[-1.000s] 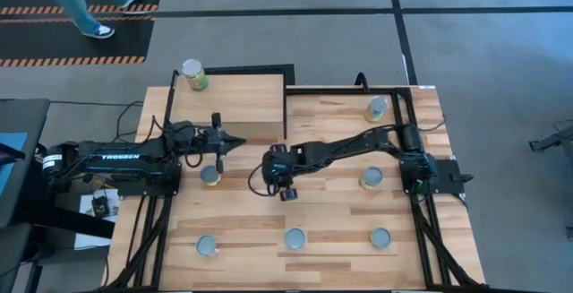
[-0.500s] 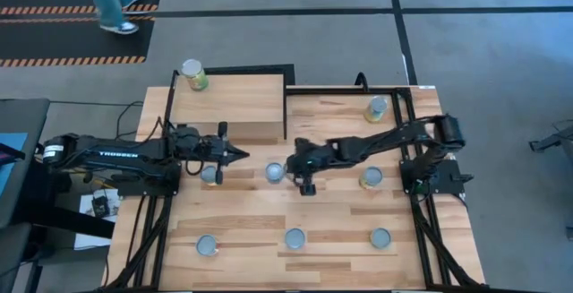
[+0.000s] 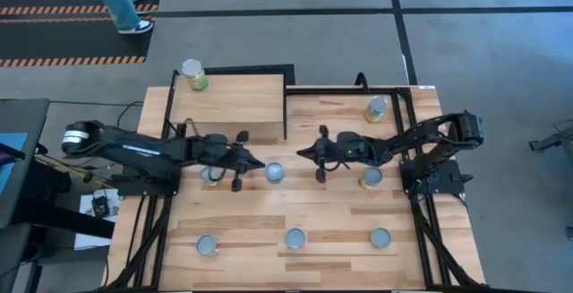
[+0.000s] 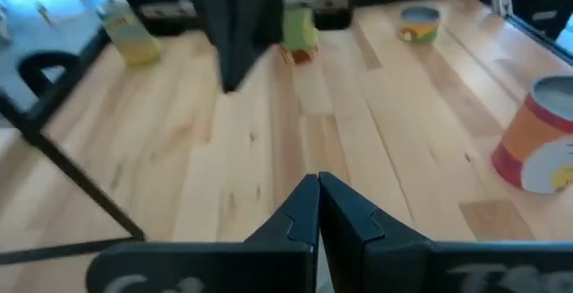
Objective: Pick and place cans onto a shelf
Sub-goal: Put the canned tuna on the shelf
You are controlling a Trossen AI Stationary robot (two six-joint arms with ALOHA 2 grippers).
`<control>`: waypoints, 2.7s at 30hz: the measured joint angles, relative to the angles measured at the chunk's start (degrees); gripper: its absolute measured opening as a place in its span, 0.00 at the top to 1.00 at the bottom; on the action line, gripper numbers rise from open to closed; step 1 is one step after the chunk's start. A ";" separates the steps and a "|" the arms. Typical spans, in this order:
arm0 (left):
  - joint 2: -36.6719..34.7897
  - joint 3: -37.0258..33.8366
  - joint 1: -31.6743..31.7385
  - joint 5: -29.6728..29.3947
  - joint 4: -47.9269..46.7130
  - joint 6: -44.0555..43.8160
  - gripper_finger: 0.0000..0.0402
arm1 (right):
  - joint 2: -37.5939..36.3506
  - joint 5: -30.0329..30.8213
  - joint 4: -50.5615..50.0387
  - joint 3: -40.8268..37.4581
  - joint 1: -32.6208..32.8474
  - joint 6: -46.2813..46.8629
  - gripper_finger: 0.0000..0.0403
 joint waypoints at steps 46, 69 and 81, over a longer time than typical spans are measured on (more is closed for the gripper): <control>16.03 25.12 -3.46 -12.88 -33.53 -3.61 0.99 | 0.03 0.16 7.29 -4.53 -0.72 -1.56 0.97; 10.39 49.00 35.92 -18.99 -67.15 -10.05 1.00 | 0.03 0.11 7.63 -4.53 -1.16 -1.47 0.98; 16.89 48.94 40.10 -17.87 -64.68 -10.97 1.00 | 0.03 0.09 7.64 -4.53 -1.05 -1.47 0.98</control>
